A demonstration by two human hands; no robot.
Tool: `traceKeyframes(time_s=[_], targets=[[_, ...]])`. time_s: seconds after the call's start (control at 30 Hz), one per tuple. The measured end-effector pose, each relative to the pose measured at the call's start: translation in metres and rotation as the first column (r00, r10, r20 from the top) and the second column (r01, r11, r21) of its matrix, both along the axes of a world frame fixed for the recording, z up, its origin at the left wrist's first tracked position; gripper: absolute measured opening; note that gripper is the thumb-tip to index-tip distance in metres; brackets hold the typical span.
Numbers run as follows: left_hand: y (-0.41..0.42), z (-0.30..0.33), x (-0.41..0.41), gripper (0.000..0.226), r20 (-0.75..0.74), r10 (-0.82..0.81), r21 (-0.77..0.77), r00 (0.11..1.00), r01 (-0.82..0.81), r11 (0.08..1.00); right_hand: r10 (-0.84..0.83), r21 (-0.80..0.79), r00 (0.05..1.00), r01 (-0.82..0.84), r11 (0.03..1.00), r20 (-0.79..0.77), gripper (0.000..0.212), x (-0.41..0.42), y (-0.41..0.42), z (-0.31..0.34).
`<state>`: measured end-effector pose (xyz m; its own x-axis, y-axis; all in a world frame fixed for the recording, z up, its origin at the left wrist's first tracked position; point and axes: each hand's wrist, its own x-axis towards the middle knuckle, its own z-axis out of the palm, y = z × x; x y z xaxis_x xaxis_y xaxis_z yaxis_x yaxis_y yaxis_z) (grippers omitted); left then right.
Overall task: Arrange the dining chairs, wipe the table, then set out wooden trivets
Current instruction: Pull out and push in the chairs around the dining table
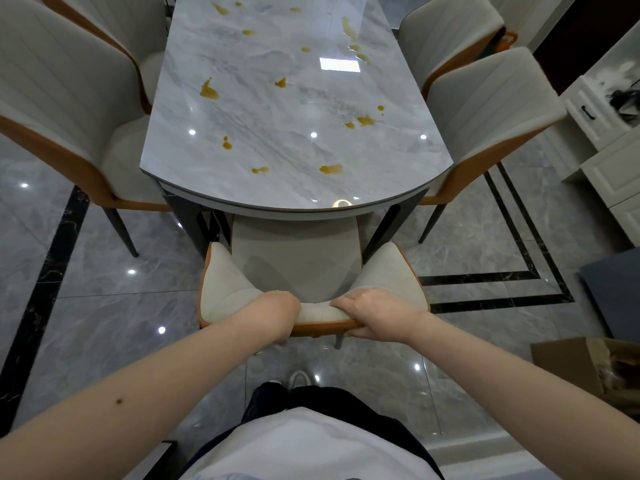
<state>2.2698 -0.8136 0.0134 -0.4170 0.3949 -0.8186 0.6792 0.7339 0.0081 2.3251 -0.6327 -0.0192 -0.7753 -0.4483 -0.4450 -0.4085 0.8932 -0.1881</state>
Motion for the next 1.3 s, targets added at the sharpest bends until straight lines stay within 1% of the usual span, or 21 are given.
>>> traceKeyframes(time_s=[0.07, 0.17, 0.23, 0.33, 0.53, 0.6, 0.67, 0.7, 0.8, 0.9, 1.1, 1.3], targets=[[0.002, 0.005, -0.003, 0.055, 0.016, 0.015, 0.087, 1.000, -0.016, 0.996, -0.016, -0.012, 1.000, 0.016, 1.000, 0.007, 0.052, 0.002, 0.007, 0.006], [0.019, 0.013, -0.010, 0.059, 0.035, 0.034, 0.233, 0.999, -0.042, 0.972, -0.045, -0.012, 0.999, 0.045, 0.999, 0.014, 0.053, 0.007, 0.023, 0.020], [0.040, 0.016, -0.016, 0.062, 0.088, 0.028, 0.284, 0.996, -0.052, 0.958, -0.081, -0.018, 0.997, 0.081, 0.997, 0.012, 0.054, 0.010, 0.036, 0.033], [0.080, 0.021, -0.021, 0.058, 0.126, 0.004, 0.342, 0.992, -0.048, 0.938, -0.185, -0.032, 0.982, 0.184, 0.982, -0.026, 0.053, 0.014, 0.068, 0.050], [0.174, 0.012, -0.022, 0.059, 0.103, -0.022, 0.323, 0.994, -0.012, 0.946, -0.362, -0.046, 0.928, 0.359, 0.932, -0.085, 0.043, 0.023, 0.163, 0.063], [0.220, 0.010, -0.022, 0.056, 0.087, -0.065, 0.316, 0.994, 0.034, 0.948, -0.391, -0.002, 0.914, 0.393, 0.920, -0.107, 0.043, 0.027, 0.210, 0.065], [0.267, 0.009, -0.020, 0.056, 0.061, -0.089, 0.346, 0.994, 0.063, 0.936, -0.421, 0.040, 0.902, 0.426, 0.904, -0.100, 0.045, 0.030, 0.258, 0.068], [0.301, 0.010, -0.016, 0.058, 0.059, -0.085, 0.367, 0.995, 0.057, 0.928, -0.435, 0.057, 0.896, 0.441, 0.896, -0.094, 0.046, 0.034, 0.291, 0.072], [0.367, 0.014, -0.011, 0.062, 0.072, -0.036, 0.408, 0.997, 0.004, 0.913, -0.465, 0.076, 0.882, 0.470, 0.879, -0.079, 0.049, 0.038, 0.352, 0.081], [0.439, 0.025, -0.008, 0.064, 0.100, -0.036, 0.431, 0.994, -0.010, 0.902, -0.489, 0.106, 0.868, 0.496, 0.862, -0.088, 0.049, 0.043, 0.422, 0.089], [0.526, 0.036, -0.034, 0.063, 0.098, -0.041, 0.471, 0.994, -0.010, 0.882, -0.531, 0.041, 0.837, 0.540, 0.841, -0.130, 0.047, 0.028, 0.512, 0.095], [0.612, 0.040, -0.086, 0.061, 0.039, 0.009, 0.524, 0.999, -0.028, 0.851, -0.515, -0.012, 0.844, 0.519, 0.855, -0.149, 0.045, -0.024, 0.597, 0.091]])
